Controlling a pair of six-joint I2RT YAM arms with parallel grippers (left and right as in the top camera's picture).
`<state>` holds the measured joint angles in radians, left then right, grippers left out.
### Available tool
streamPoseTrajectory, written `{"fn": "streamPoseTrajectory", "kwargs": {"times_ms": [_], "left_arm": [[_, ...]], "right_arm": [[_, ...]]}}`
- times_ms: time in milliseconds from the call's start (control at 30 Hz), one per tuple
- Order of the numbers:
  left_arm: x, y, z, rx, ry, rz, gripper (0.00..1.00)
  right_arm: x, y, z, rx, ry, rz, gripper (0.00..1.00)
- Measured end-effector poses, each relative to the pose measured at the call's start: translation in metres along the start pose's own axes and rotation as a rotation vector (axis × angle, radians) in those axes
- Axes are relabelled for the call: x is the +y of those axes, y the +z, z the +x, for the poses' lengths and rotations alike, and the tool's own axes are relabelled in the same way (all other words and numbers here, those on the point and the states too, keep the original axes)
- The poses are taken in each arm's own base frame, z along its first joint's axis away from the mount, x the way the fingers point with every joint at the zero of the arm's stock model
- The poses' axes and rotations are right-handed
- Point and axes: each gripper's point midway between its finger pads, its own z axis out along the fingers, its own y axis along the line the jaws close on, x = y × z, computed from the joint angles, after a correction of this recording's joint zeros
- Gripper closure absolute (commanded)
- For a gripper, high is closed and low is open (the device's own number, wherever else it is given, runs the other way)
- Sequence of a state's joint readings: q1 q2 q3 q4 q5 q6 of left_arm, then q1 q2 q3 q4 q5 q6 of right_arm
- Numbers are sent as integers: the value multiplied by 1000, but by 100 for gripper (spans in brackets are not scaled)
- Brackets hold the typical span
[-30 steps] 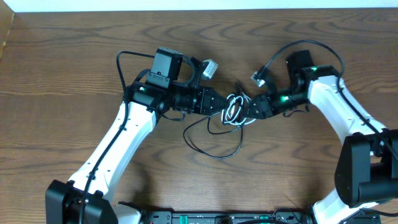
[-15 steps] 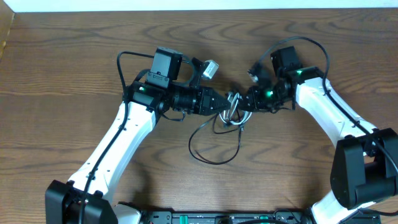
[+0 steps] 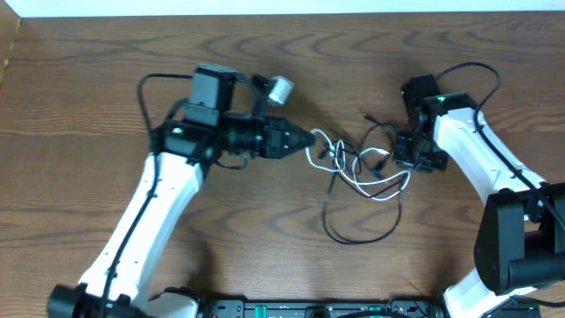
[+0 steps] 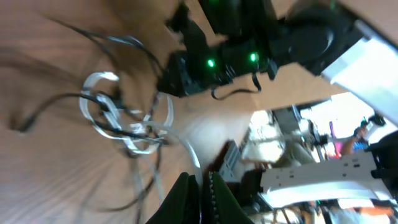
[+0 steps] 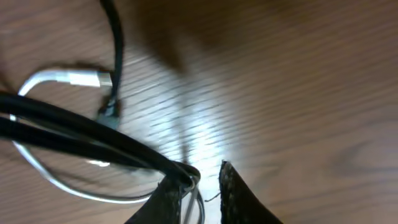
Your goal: Untangle cables
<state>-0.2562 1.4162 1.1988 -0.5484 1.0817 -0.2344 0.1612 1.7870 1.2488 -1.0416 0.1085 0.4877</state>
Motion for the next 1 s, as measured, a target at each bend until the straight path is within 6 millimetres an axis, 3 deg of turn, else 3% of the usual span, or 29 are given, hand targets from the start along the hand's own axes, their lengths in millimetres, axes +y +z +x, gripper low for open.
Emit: {"fn": "streamPoseTrajectory", "kwargs": {"times_ms": [133,300,533,667,867,900,1000], "left_arm": [[18,-30,-7,-81,-51,-116,92],[59,-83,-17,-226,-137,-341,92],[87,-143,-27,-394,-211,-478,92],[88,-143,-27,-402,-248,-478,93],[70,-118,-23,-341,-234,-404,91],[68,-116,-23,-336,-232,-398,86],[60,-104,-20,-305,-218,-374,43]], "right_arm": [[-15,1,-2,7,32,33,86],[-40,3,-6,25,97,63,88],[-69,5,-6,52,166,105,88],[-70,5,-8,50,172,97,88],[-68,5,-8,51,161,87,88],[-69,5,-7,54,158,91,89],[-74,4,-4,62,147,118,89]]}}
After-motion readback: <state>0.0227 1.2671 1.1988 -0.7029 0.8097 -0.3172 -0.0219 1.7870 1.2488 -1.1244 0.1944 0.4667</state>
